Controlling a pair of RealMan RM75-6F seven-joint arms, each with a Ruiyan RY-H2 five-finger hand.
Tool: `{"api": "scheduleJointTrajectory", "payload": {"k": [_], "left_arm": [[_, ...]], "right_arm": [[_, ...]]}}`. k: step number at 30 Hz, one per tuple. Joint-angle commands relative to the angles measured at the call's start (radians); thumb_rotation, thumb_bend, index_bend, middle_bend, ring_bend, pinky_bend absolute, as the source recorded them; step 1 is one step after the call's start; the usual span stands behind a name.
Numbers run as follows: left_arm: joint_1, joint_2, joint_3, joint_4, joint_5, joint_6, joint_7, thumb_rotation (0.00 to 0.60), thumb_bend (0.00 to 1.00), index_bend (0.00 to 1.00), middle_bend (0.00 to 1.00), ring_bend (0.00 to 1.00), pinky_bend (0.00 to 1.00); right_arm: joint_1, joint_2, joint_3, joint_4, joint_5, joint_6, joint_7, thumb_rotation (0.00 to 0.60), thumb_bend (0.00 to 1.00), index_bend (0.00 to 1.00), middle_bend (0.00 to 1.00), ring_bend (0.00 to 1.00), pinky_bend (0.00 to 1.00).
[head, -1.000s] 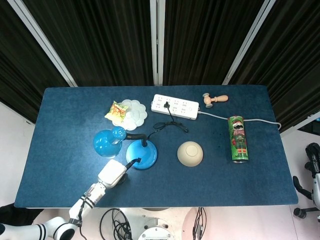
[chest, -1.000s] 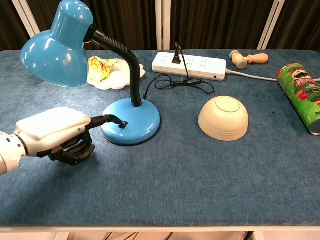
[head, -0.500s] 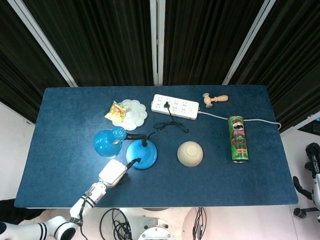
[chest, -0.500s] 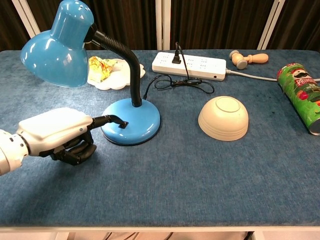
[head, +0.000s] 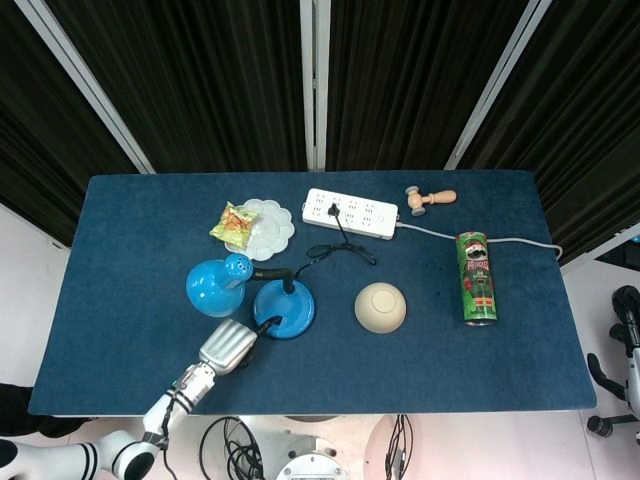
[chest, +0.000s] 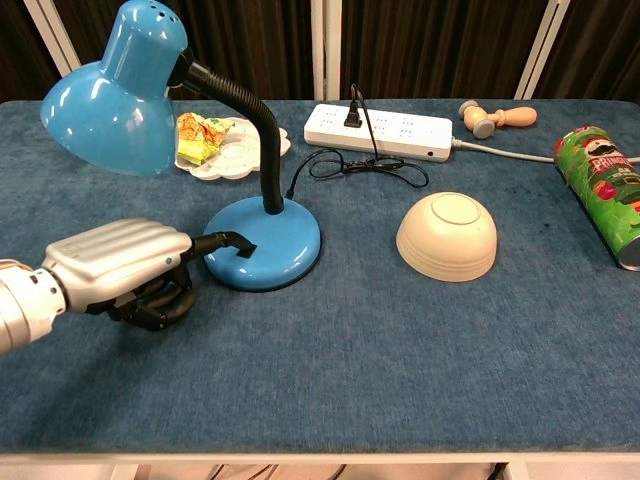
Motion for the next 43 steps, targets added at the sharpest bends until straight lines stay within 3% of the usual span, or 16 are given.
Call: {"api": "scheduleJointTrajectory", "payload": {"k": [1,8,15,20,24,26,28,31,32,34,37,43], "left_arm": [[0.0,0.001,0.001,-0.004,0.0,0.004,0.002,0.6,0.59,0.1,0.85,0.81,0.78],[0.031,0.051,0.014,-0.057,0.018,0.075,0.014,0.6,0.58,0.1,0.85,0.81,0.78],[0.116,0.19,0.056,-0.126,0.019,0.184,-0.001,0.6,0.58,0.13,0.81,0.8,0.78],[0.195,0.27,0.062,-0.102,0.005,0.293,-0.039,0.6,0.57,0.16,0.81,0.8,0.78],[0.247,0.306,0.035,-0.055,-0.018,0.373,-0.103,0.6,0.53,0.21,0.79,0.78,0.77],[0.272,0.31,0.014,-0.018,-0.006,0.438,-0.138,0.6,0.4,0.23,0.7,0.7,0.73],[0.292,0.311,0.003,0.021,0.027,0.499,-0.182,0.6,0.27,0.23,0.5,0.47,0.63],[0.299,0.345,0.019,0.033,0.065,0.502,-0.249,0.6,0.16,0.19,0.17,0.1,0.32],[0.297,0.366,0.024,0.016,0.062,0.48,-0.267,0.6,0.14,0.15,0.09,0.03,0.23],[0.293,0.396,0.022,-0.005,0.06,0.462,-0.289,0.6,0.09,0.1,0.02,0.0,0.17],[0.296,0.409,0.021,0.006,0.074,0.465,-0.292,0.598,0.01,0.07,0.0,0.0,0.1],[0.302,0.431,0.019,0.007,0.093,0.465,-0.317,0.589,0.0,0.06,0.0,0.0,0.04]], "right_arm": [[0.0,0.0,0.0,0.001,-0.001,0.0,0.001,0.6,0.28,0.0,0.0,0.0,0.0],[0.001,0.003,0.003,-0.005,-0.003,0.004,-0.001,0.6,0.28,0.0,0.0,0.0,0.0],[0.002,0.002,0.0,-0.011,-0.008,0.003,-0.013,0.6,0.28,0.0,0.0,0.0,0.0],[0.002,0.0,-0.004,-0.026,-0.023,0.013,-0.03,0.6,0.28,0.0,0.0,0.0,0.0],[0.001,0.0,-0.006,-0.041,-0.032,0.02,-0.047,0.6,0.28,0.0,0.0,0.0,0.0],[0.001,0.001,-0.008,-0.05,-0.036,0.021,-0.058,0.6,0.28,0.0,0.0,0.0,0.0],[0.002,0.003,-0.009,-0.058,-0.039,0.022,-0.07,0.6,0.28,0.0,0.0,0.0,0.0],[0.004,0.006,-0.01,-0.069,-0.042,0.021,-0.085,0.6,0.28,0.0,0.0,0.0,0.0],[0.005,0.007,-0.01,-0.072,-0.041,0.019,-0.089,0.6,0.28,0.0,0.0,0.0,0.0],[0.005,0.011,-0.012,-0.081,-0.038,0.013,-0.098,0.6,0.28,0.0,0.0,0.0,0.0],[0.005,0.017,-0.013,-0.093,-0.031,0.008,-0.108,0.6,0.28,0.0,0.0,0.0,0.0],[0.005,0.018,-0.01,-0.096,-0.021,0.005,-0.116,0.6,0.28,0.0,0.0,0.0,0.0]]}}
